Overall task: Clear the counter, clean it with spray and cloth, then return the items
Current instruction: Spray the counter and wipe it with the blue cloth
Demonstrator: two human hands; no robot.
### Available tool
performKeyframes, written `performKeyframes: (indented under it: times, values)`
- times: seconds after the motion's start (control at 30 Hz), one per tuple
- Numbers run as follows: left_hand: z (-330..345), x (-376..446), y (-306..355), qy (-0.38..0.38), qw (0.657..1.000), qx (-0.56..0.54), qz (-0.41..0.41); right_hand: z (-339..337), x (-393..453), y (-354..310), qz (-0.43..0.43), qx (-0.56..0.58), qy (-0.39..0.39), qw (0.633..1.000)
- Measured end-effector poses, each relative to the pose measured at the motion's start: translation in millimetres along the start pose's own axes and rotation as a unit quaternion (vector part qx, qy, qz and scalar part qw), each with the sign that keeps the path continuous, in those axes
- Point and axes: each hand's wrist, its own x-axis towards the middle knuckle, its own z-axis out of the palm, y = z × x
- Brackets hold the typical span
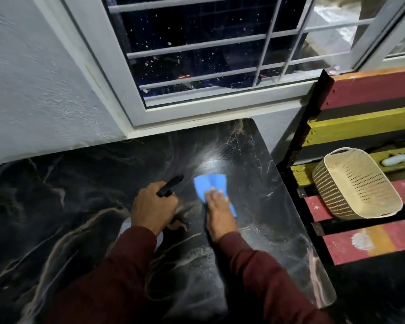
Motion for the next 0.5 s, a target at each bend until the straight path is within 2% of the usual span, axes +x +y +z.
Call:
performKeyframes:
  times: [0.1,0.13,0.17,0.27,0.33,0.5]
  values:
    - [-8.7,3.8,-8.0,-0.006,1.000,-0.015,0.000,14.7,-38.0,-23.3,-0.201,0.001,-0.101,0.974]
    - [-14.9,3.5,-14.5,-0.009,1.000,-0.009,-0.003,11.6,-32.7,-17.5,-0.231,0.000,-0.093,0.968]
    - [-19.2,3.2,-19.1,-0.017,1.000,0.003,-0.007,5.2,-22.6,-6.8,-0.211,-0.006,-0.072,0.975]
    - [-35.7,2.9,-41.6,-0.025,0.998,0.046,-0.025,-25.3,22.2,24.0,0.032,0.040,-0.010,0.999]
    - [-46.9,3.0,-59.8,-0.029,0.998,0.062,-0.018,-32.0,43.7,25.4,0.138,0.037,-0.027,0.989]
    - [-67.9,9.5,-95.0,-0.028,0.997,0.063,-0.021,-23.7,43.0,6.5,0.188,0.036,-0.042,0.981]
